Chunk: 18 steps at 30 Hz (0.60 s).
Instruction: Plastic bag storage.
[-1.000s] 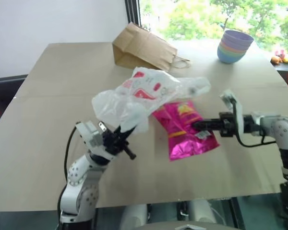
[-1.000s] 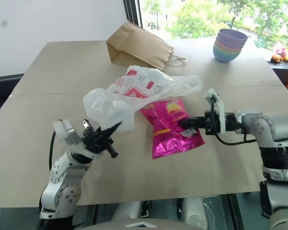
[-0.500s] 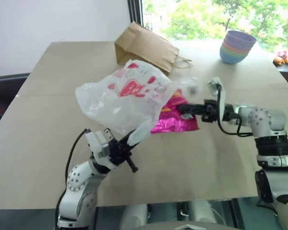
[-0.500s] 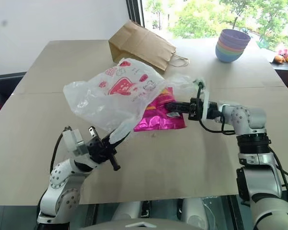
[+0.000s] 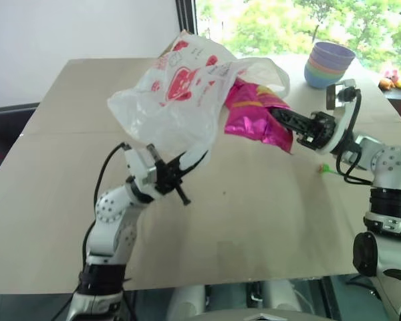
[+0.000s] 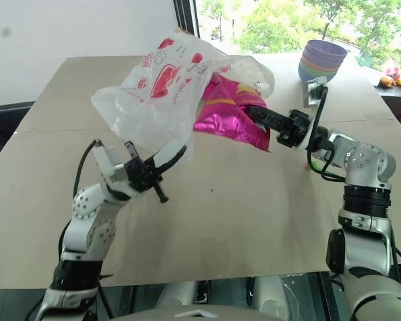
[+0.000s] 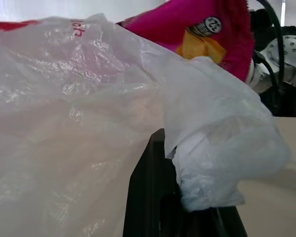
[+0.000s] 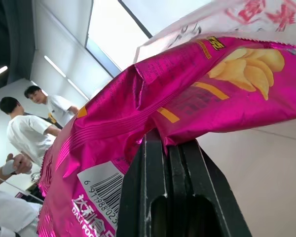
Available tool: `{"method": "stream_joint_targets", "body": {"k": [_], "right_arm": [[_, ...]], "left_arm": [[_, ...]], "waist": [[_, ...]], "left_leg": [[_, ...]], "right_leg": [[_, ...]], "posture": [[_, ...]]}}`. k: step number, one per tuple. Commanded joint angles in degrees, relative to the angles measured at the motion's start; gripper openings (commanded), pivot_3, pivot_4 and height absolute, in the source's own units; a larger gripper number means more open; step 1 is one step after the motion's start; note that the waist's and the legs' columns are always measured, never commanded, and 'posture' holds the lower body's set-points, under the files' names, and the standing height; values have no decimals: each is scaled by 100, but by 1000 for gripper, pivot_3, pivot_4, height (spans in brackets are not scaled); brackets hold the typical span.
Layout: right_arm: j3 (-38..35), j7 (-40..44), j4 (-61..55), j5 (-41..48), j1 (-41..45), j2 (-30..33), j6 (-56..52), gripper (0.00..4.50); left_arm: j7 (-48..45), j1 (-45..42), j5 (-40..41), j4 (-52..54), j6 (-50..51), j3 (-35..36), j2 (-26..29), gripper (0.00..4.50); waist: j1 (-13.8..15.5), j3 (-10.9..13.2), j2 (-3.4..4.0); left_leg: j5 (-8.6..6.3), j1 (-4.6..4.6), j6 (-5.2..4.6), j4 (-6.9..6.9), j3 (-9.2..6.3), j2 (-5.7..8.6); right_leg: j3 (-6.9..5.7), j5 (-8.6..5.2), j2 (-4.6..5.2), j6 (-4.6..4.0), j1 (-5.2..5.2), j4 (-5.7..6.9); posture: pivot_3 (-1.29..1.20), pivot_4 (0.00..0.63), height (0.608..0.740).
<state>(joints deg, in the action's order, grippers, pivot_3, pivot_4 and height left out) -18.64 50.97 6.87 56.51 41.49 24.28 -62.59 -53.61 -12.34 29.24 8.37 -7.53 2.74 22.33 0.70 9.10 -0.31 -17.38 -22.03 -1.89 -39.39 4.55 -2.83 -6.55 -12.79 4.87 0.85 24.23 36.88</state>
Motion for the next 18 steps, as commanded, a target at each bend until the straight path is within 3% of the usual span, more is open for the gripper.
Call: {"method": "stream_joint_targets", "body": {"k": [1,8,18], "right_arm": [[-458,-298,-367,496,19,-69,115,28],[-668,-665,-582,730,-167,12,203,28],[359,-390,-894,194,-754,377,246,28]], "left_arm": [[-257,-854,-147,-824,-396,65,-25,0],[-665,-1701,-149,-1694,-612,-133,-300,0],[697,-744,794,-219,323,670,-686,0]], "waist": [[8,0,0],[-2,0,-1],[-56,1,-1]], "left_leg": [[1,-3,1,1,14,1],[1,-4,1,2,29,3],[1,5,1,2,6,-2]], "right_leg": [[-7,0,0,0,0,0],[-4,0,2,1,0,-5],[8,1,4,2,0,3]], "posture": [[0,150,740],[0,150,740],[0,150,740]]}}
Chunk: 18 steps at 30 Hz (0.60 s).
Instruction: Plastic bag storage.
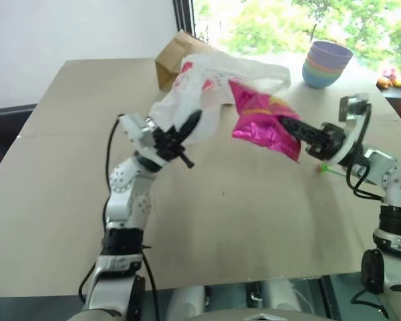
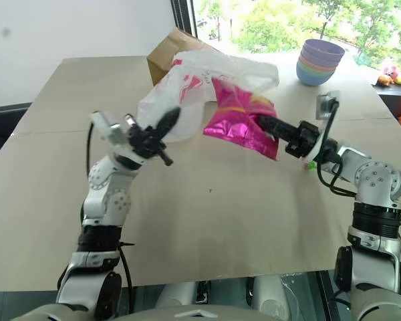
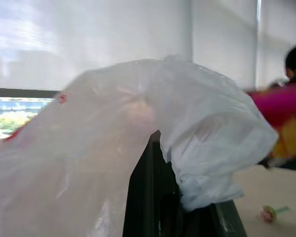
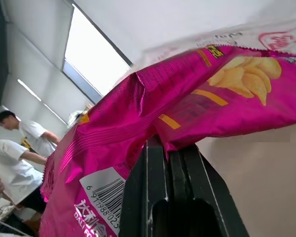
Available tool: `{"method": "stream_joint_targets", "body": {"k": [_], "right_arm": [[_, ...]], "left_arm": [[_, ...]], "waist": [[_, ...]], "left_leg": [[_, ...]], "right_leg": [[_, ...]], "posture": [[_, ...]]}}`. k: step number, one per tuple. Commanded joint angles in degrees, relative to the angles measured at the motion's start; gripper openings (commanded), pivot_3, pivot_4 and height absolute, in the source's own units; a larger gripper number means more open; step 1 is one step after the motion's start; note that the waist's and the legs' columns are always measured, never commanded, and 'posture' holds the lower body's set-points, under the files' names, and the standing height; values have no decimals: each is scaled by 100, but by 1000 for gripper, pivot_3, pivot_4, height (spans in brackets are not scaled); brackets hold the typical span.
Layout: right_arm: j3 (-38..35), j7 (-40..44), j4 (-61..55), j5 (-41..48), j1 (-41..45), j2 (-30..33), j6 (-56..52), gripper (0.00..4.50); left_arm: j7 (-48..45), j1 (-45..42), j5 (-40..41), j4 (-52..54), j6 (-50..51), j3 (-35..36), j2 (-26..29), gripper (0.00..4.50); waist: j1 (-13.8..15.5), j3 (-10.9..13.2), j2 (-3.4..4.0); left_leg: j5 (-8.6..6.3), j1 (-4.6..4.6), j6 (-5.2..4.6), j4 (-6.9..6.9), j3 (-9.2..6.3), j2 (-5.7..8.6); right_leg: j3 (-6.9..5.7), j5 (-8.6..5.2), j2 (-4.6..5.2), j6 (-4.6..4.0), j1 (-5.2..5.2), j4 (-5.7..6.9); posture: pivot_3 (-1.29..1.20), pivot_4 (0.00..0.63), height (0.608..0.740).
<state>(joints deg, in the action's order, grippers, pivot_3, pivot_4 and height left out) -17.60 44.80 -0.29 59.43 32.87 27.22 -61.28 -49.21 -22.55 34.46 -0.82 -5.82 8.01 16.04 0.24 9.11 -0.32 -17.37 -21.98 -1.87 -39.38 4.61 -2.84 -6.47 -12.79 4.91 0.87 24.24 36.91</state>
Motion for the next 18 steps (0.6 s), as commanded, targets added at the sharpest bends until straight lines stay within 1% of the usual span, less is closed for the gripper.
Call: {"method": "stream_joint_targets", "body": {"k": [1,3,7,11,14,16,18], "right_arm": [[380,278,-81,-191,187,74,164,28],[618,439,121,-359,370,57,253,28],[981,780,723,-696,891,-118,532,28],[1303,926,1543,-1265,1502,-500,1136,28],[1352,758,2268,-1669,1914,-925,1666,28],[1455,498,2723,-2121,2104,-1210,2155,28],[1415,-94,3197,-2447,2271,-1757,2692,28]], "left_arm": [[325,397,298,854,199,144,-80,0],[400,643,341,1169,292,90,-114,0],[218,1024,213,1492,375,-153,-29,0],[-146,1375,17,1618,332,-389,206,0],[-336,1478,-36,1649,316,-505,334,0],[-429,1489,-31,1661,310,-564,353,0],[-468,1342,-68,1682,340,-730,303,0]], "waist": [[-9,0,0],[-4,0,0],[0,0,0],[1,0,0],[-18,1,2],[-24,1,2],[-44,1,2]], "left_leg": [[0,2,0,0,0,0],[0,1,0,-2,-2,0],[0,2,0,-5,-2,2],[0,1,0,-4,0,2],[0,1,0,-4,21,1],[0,0,1,-4,28,0],[0,-1,1,-4,30,0]], "right_leg": [[1,0,0,0,0,2],[0,0,0,0,-1,3],[1,0,-2,0,-1,6],[0,0,-3,0,0,4],[-1,0,-4,0,0,4],[-4,0,-3,-1,0,4],[-4,0,-3,-1,0,4]], "posture": [[0,150,740],[0,150,740],[0,150,740],[0,150,740],[0,150,740],[0,150,740],[0,150,740]]}}
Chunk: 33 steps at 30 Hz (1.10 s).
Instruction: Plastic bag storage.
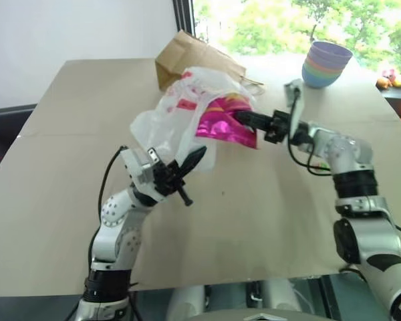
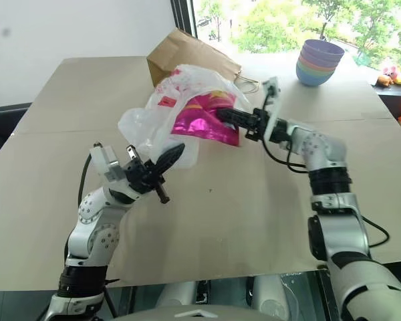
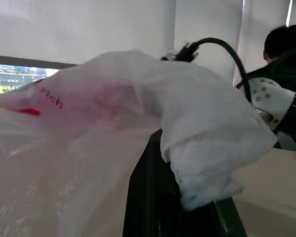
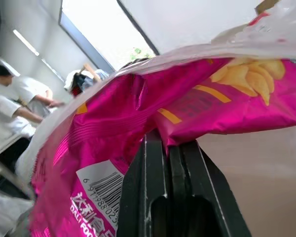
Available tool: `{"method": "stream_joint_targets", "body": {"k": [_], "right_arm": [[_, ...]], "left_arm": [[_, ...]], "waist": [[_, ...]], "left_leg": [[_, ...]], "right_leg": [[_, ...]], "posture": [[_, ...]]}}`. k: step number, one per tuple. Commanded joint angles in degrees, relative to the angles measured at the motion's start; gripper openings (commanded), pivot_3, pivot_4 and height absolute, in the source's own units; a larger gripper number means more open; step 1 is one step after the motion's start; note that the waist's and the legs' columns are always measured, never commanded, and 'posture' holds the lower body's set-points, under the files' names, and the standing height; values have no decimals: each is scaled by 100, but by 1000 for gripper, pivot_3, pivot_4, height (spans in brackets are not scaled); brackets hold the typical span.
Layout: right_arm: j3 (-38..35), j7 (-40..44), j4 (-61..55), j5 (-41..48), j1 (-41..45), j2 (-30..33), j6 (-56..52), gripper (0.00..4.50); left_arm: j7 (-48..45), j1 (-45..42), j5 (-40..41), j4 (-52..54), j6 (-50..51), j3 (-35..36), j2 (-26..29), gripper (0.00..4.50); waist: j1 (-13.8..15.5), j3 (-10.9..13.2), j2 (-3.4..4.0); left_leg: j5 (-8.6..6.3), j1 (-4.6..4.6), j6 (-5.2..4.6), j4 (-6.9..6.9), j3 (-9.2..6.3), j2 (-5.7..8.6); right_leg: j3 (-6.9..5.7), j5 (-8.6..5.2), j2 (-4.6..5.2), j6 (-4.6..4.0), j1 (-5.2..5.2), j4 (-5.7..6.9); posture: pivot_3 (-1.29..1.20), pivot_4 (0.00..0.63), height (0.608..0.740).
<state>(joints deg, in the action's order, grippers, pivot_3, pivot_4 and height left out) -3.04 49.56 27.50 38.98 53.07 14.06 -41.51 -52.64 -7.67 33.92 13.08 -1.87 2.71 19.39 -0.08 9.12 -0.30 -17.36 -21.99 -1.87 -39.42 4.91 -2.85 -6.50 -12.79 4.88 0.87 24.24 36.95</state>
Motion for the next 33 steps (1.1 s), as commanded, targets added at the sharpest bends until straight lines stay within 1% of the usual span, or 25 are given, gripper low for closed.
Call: {"method": "stream_joint_targets", "body": {"k": [1,5,8,10,13,17,22,25,27,29,31,33], "right_arm": [[-68,-775,555,-516,287,-702,990,28],[-249,-1428,764,-732,361,-1587,1759,28],[-168,-1365,758,-916,280,-1885,2181,28],[-231,-1329,944,-968,302,-1869,2263,28],[-239,-1256,1224,-1161,294,-1642,2452,28],[-20,-1291,1433,-1708,173,-1363,2942,28],[293,-1599,1642,-2461,111,-1317,3633,28],[667,-1858,1781,-3075,71,-1275,3950,28],[783,-1817,1679,-3186,4,-1345,3984,28],[818,-1677,1281,-3045,-103,-1521,3670,28],[914,-1637,768,-2982,-226,-1677,3367,28],[812,-1802,345,-2906,-354,-1712,3115,605]], "left_arm": [[-143,-225,-21,299,-32,-286,-59,0],[-277,-303,-55,318,-26,-562,-114,0],[-185,-248,-28,423,-15,-648,-219,0],[-72,-209,-13,469,-9,-587,-270,0],[41,-86,-10,529,-75,-391,-238,0],[344,22,224,642,-117,-7,-332,0],[582,86,390,816,-97,138,-475,0],[750,109,432,895,-102,192,-572,0],[784,145,369,922,-111,181,-564,0],[805,204,279,913,-135,141,-565,0],[851,301,-86,756,-285,71,-530,0],[957,424,-430,562,-479,113,-527,0]], "waist": [[-23,0,0],[-65,1,2],[-64,2,3],[-48,2,3],[-58,2,3],[-77,3,5],[-93,3,5],[-90,3,5],[-88,3,5],[-84,3,5],[-84,3,6],[-85,4,6]], "left_leg": [[0,-2,0,1,1,0],[1,-6,2,2,0,-2],[1,-8,3,3,2,-3],[1,-9,3,2,-1,-3],[1,-2,2,-1,1,-1],[1,-3,2,2,0,-4],[1,1,2,5,8,-14],[2,3,3,4,11,-21],[2,3,4,4,12,-21],[2,2,4,4,12,-22],[2,0,4,4,11,-24],[2,0,4,5,11,-25]], "right_leg": [[0,0,1,0,0,0],[-2,0,0,0,4,0],[-2,0,1,0,4,-2],[-5,0,3,0,3,-5],[-2,0,4,0,0,-1],[0,0,3,0,2,0],[7,0,1,0,3,-1],[8,0,-1,0,3,3],[8,0,-1,0,3,3],[8,0,-1,0,3,2],[7,0,-1,0,3,-1],[7,0,-2,0,4,-2]], "posture": [[0,150,740],[0,150,740],[0,150,740],[0,150,740],[0,150,740],[0,150,740],[0,150,740],[0,150,740],[0,150,740],[0,150,740],[0,150,740],[0,150,740]]}}
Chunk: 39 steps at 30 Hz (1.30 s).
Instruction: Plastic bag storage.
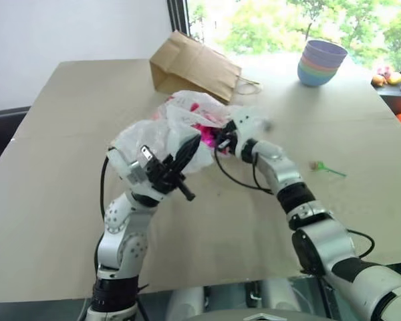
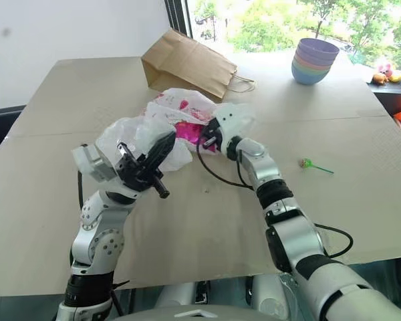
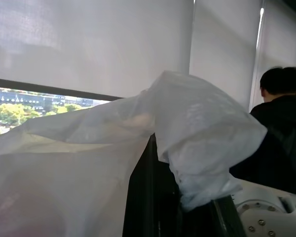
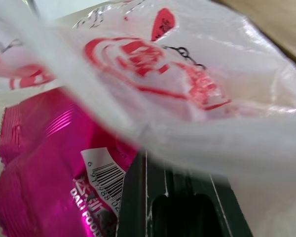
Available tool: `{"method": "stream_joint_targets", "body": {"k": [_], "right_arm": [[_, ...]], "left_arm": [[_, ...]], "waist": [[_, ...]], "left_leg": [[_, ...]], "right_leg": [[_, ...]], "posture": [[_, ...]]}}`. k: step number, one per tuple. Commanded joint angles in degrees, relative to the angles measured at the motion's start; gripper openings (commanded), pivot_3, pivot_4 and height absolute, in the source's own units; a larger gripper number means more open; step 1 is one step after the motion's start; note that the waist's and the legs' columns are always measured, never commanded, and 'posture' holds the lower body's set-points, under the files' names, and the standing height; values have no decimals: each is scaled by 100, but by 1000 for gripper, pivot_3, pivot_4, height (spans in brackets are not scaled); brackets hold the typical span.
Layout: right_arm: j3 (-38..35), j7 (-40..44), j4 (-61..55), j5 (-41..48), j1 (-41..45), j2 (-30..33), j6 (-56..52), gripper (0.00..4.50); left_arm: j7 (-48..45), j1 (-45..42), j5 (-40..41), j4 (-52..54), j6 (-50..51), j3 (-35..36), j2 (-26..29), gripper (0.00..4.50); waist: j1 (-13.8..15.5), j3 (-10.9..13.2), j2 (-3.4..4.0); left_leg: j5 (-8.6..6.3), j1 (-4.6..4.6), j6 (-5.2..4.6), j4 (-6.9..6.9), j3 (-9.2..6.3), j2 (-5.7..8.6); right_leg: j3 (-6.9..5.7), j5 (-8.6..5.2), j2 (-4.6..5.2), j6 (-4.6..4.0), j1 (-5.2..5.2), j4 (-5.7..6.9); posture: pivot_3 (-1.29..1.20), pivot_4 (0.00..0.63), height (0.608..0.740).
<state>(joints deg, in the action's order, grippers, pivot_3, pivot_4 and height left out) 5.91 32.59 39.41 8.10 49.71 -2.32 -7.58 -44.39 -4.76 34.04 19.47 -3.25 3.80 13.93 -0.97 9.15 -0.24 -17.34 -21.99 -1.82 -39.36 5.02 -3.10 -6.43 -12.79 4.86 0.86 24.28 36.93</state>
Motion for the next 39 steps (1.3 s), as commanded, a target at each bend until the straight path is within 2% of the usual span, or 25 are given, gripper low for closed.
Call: {"method": "stream_joint_targets", "body": {"k": [1,4,5,6,8,13,18,22,24,26,30,36,39], "right_arm": [[-175,-175,-1057,235,-96,-29,-402,918],[-377,-113,-1789,483,-395,269,-955,2392],[-402,-59,-2031,551,-506,385,-1124,3075],[-410,4,-2307,623,-633,509,-1311,3304],[-454,168,-2956,879,-909,802,-1849,4423],[-497,653,-4503,1689,-1629,1656,-3308,4423],[-874,1201,-5499,2375,-2242,2553,-3816,4423],[-1235,2134,-5172,2064,-2823,4051,-3133,4423],[-1201,2280,-4546,1542,-2971,4687,-2507,4423],[-1084,2297,-3762,1096,-2971,5066,-1927,4423],[-830,2369,-2580,539,-2861,5192,-1143,4423],[-628,2346,-1540,303,-2452,4919,-1121,4423],[-515,2561,-1406,245,-2418,4961,-1304,3729]], "left_arm": [[220,205,-554,-114,-394,48,10,0],[620,378,-747,-121,-475,242,-69,0],[727,446,-784,-98,-492,305,-73,0],[823,528,-813,-66,-510,374,-70,0],[1091,698,-788,-12,-423,577,-72,0],[1363,992,-811,108,-399,858,20,0],[1580,1050,-705,199,-378,1024,42,0],[1665,1158,-643,328,-343,1069,47,0],[1658,1232,-655,377,-328,997,51,0],[1653,1246,-666,397,-329,938,59,0],[1685,1144,-723,349,-307,892,96,0],[1712,1057,-799,343,-259,864,144,0],[1732,1076,-856,361,-260,847,137,0]], "waist": [[7,0,0],[59,-1,-1],[67,-1,-2],[75,-2,-3],[59,-1,-2],[16,0,0],[43,0,-1],[105,0,-3],[132,1,-5],[138,4,-10],[136,5,-11],[117,-1,-26],[126,-4,-31]], "left_leg": [[0,1,0,0,-1,-1],[0,0,0,-2,-7,-1],[0,-5,-1,-4,-14,0],[-1,-5,-1,-4,-18,0],[-2,-7,-3,0,-36,0],[-2,-4,-3,4,-42,0],[-8,0,-14,2,-50,1],[-18,-4,-30,-2,-53,8],[-19,-3,-33,-2,-50,25],[-21,1,-36,-2,-46,30],[-20,18,-35,-2,-36,20],[-7,24,-13,-4,-16,12],[-7,32,-13,-6,-15,10]], "right_leg": [[-1,0,0,0,0,1],[-7,0,3,0,-2,1],[-12,0,7,0,-3,-1],[-13,0,7,0,-4,-3],[-12,0,8,0,-3,-10],[-11,0,3,-1,-1,-7],[-12,-1,2,-2,-4,-4],[-14,-1,9,-1,-7,-10],[-12,-1,10,0,-8,-15],[-8,-1,8,0,-8,-15],[4,-2,-3,0,-14,-9],[19,-1,-7,1,-16,-10],[18,-1,-7,1,-26,-12]], "posture": [[0,150,740],[0,150,740],[0,150,740],[0,150,740],[0,150,740],[0,150,740],[0,150,740],[0,150,740],[0,150,740],[0,150,740],[0,150,740],[0,150,740],[0,150,740]]}}
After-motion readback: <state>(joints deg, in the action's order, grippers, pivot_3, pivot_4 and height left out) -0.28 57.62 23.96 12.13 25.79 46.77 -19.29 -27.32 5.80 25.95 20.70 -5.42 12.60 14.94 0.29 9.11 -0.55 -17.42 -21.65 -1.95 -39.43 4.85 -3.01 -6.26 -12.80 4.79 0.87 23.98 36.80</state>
